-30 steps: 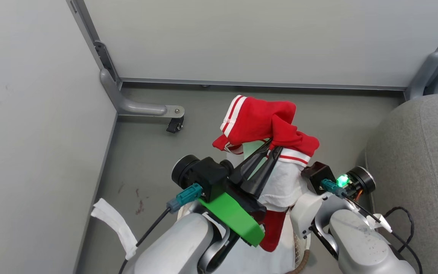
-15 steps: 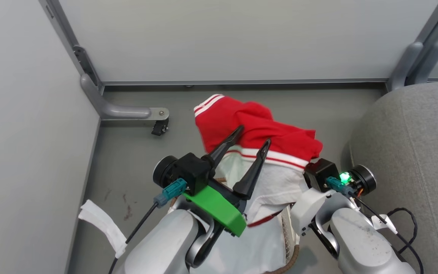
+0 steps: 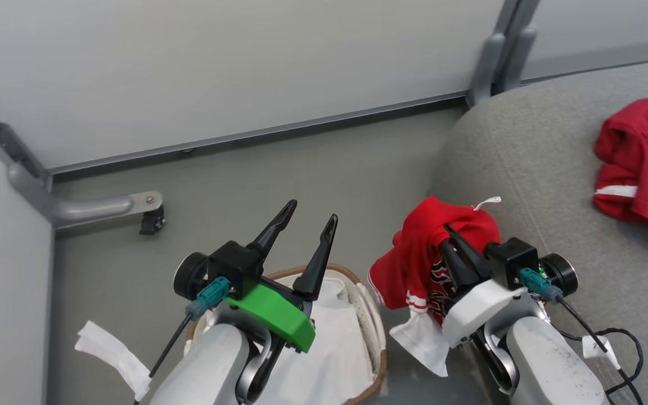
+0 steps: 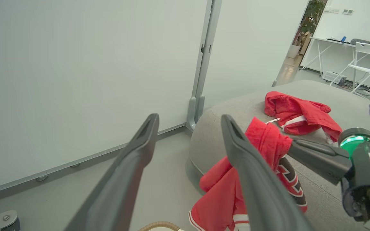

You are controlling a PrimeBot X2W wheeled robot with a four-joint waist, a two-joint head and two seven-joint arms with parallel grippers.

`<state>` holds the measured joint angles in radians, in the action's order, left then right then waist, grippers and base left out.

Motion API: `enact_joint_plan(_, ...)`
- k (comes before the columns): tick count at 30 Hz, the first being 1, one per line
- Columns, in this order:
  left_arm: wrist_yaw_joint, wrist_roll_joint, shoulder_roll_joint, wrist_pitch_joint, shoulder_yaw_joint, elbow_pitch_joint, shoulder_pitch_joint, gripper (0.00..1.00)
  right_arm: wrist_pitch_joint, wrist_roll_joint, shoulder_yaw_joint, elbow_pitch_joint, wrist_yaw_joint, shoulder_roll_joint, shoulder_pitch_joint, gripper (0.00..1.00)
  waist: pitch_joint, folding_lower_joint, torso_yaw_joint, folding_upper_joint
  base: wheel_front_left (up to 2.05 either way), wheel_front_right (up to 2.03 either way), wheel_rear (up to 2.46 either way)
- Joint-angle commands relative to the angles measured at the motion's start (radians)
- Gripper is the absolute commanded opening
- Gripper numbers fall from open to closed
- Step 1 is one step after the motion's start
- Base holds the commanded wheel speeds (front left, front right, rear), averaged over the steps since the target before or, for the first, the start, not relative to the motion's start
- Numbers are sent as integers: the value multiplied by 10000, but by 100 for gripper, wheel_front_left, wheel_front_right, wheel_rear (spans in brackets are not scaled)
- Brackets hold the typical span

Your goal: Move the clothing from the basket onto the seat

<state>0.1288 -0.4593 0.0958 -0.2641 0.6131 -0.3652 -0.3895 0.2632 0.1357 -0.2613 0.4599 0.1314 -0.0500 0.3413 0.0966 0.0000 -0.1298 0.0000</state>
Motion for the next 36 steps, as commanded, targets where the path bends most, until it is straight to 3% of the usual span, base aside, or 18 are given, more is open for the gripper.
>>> enact_joint_plan(1,26,131,81,-4,-61,31,190,100,21,83,100,-189,-14,-33,-163,0,106,0,-1421,0,0,0,0)
enact_joint_plan(14,26,369,254,-3,-205,69,707,100,21,521,455,-1504,-14,-28,-699,0,232,0,-3906,0,0,0,0)
enact_joint_plan(26,25,62,352,-3,828,-167,-109,100,21,182,1617,-2777,-14,-66,-418,0,758,0,-4248,0,0,0,0)
enact_joint_plan(30,26,-22,470,-3,1024,-196,-299,100,21,-58,1944,-3209,-14,-708,490,0,1049,0,-4276,0,0,0,0)
enact_joint_plan(36,25,9,772,-3,1115,-97,-425,100,21,-314,2120,-3191,-14,-2305,2800,0,1605,0,-4278,0,0,0,0)
